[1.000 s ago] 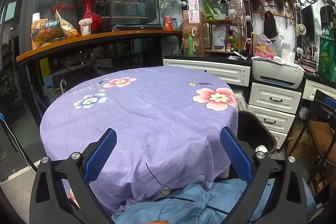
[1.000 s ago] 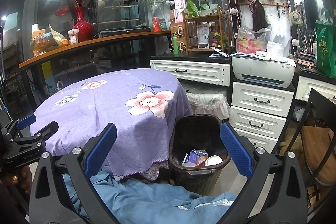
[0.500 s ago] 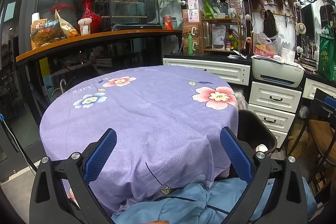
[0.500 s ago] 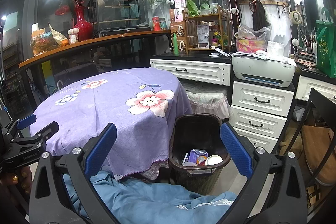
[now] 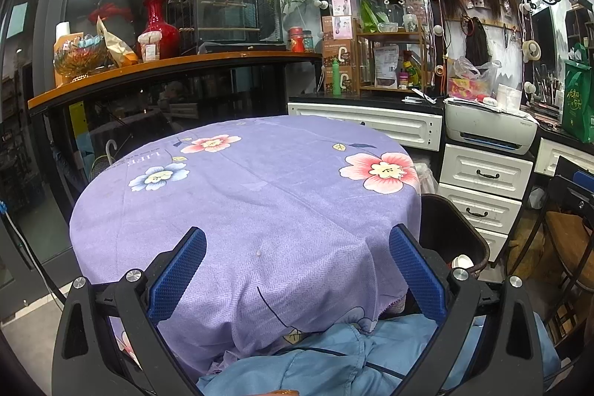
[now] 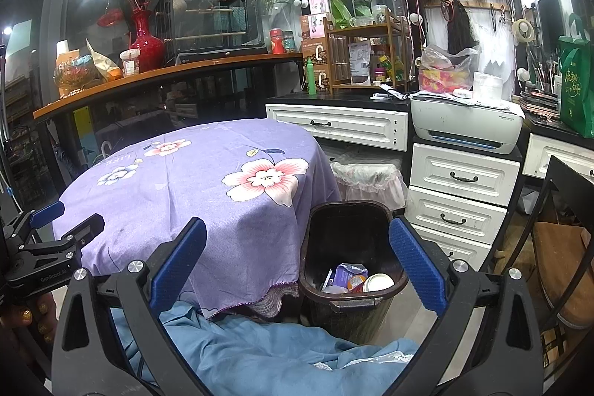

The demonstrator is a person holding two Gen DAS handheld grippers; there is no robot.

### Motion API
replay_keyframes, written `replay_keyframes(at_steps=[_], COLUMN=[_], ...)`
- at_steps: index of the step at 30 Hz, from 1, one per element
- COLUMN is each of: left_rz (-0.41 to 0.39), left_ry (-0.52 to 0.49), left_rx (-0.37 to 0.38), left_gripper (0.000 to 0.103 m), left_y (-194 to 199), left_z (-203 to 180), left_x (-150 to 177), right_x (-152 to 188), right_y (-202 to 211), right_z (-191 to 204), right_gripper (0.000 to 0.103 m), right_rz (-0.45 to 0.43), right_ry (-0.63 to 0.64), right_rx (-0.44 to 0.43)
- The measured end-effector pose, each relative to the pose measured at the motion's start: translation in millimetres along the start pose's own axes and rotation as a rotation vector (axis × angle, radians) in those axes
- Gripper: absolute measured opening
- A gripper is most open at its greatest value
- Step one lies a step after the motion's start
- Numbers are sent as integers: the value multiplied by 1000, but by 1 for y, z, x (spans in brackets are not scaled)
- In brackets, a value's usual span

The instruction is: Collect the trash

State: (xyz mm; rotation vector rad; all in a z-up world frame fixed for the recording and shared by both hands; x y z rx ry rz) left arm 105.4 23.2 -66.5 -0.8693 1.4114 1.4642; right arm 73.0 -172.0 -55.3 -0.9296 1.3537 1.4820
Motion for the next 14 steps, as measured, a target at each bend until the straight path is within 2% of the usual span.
replay_keyframes(at_steps=[14], left_rz=[1], left_ry=[-1], left_rx=[4], left_gripper=[98], left_y=[-4], left_z=[-3], left_x=[6], right_x=[1], right_y=[-1], right_z=[0], right_gripper=[97], right_rz=[2], right_ry=[0], right_rx=[0])
Point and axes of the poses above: each gripper's, at about its wrist camera, not at the fingertips, and y roughly against the way its jaws point, z to its left, x to its underside, the point moved 8 cm from there along -y, roughly the way its jaws point, and after that the axes turned 2 degrees about -y, right-handed, at the moved point
